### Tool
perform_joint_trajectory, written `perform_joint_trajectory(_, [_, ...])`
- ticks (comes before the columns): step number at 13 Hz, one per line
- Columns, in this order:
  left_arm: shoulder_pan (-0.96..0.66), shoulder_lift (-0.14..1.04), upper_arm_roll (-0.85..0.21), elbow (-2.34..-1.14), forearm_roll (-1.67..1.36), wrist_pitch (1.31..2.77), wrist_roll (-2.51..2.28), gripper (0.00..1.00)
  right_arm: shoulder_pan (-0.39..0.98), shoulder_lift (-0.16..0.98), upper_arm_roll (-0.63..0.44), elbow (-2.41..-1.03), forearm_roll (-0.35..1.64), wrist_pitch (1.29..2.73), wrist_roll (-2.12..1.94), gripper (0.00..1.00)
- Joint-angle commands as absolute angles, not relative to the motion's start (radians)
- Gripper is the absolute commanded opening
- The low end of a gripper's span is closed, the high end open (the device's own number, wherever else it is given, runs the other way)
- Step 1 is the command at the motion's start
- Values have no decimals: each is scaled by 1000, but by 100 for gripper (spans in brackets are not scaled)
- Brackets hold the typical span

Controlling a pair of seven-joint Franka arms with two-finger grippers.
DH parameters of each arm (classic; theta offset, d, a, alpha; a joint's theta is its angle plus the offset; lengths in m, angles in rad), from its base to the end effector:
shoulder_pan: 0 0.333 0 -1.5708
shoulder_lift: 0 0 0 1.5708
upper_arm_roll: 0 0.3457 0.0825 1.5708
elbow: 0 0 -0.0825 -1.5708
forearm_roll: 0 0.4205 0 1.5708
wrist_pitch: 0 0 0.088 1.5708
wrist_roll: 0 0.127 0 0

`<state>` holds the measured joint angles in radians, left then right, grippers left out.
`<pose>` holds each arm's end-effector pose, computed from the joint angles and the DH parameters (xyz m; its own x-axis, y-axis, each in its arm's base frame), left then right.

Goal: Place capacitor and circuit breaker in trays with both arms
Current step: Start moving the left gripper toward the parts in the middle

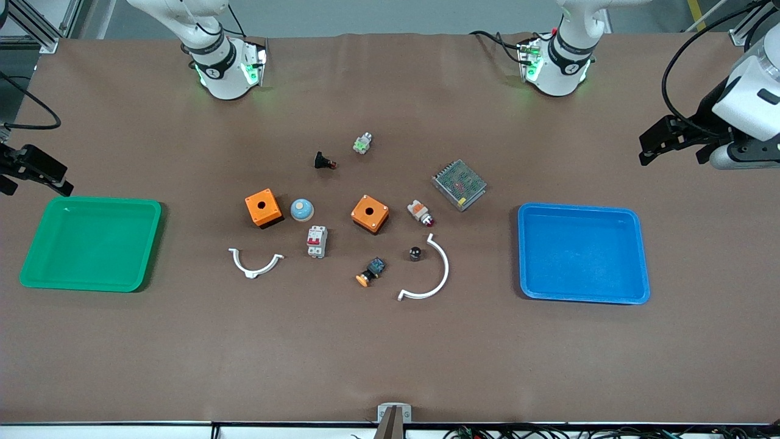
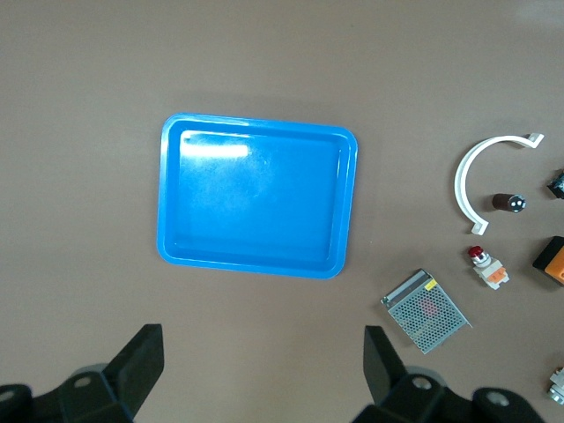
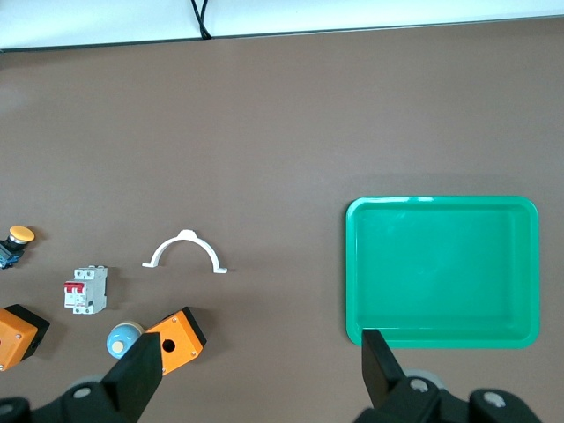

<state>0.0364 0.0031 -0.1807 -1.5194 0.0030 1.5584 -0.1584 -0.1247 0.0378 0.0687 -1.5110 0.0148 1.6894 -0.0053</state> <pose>0.5860 -0.0846 0.6574 0.9993 0.0143 0.0359 0.0141 -0.9999 0.0033 0.6181 -0.0338 0.6537 0.9887 -0.0523 0.1403 -0.0504 -0.9986 -0.0167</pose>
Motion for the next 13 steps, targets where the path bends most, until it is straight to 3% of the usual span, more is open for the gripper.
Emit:
perform_joint_trajectory(1, [34, 6, -183, -1505, -12, 1554, -144, 100, -143, 37, 84, -1499, -6, 1677, -3, 100])
perform_joint_trajectory(8, [-9, 96, -193, -1505, 0, 1566, -172, 100, -144, 37, 84, -1499, -5, 1680, -3, 100])
perform_joint_trajectory(13, [-155, 224, -196, -1508, 6, 1699, -391, 100, -130, 52, 86, -1499, 6, 1681, -2, 100])
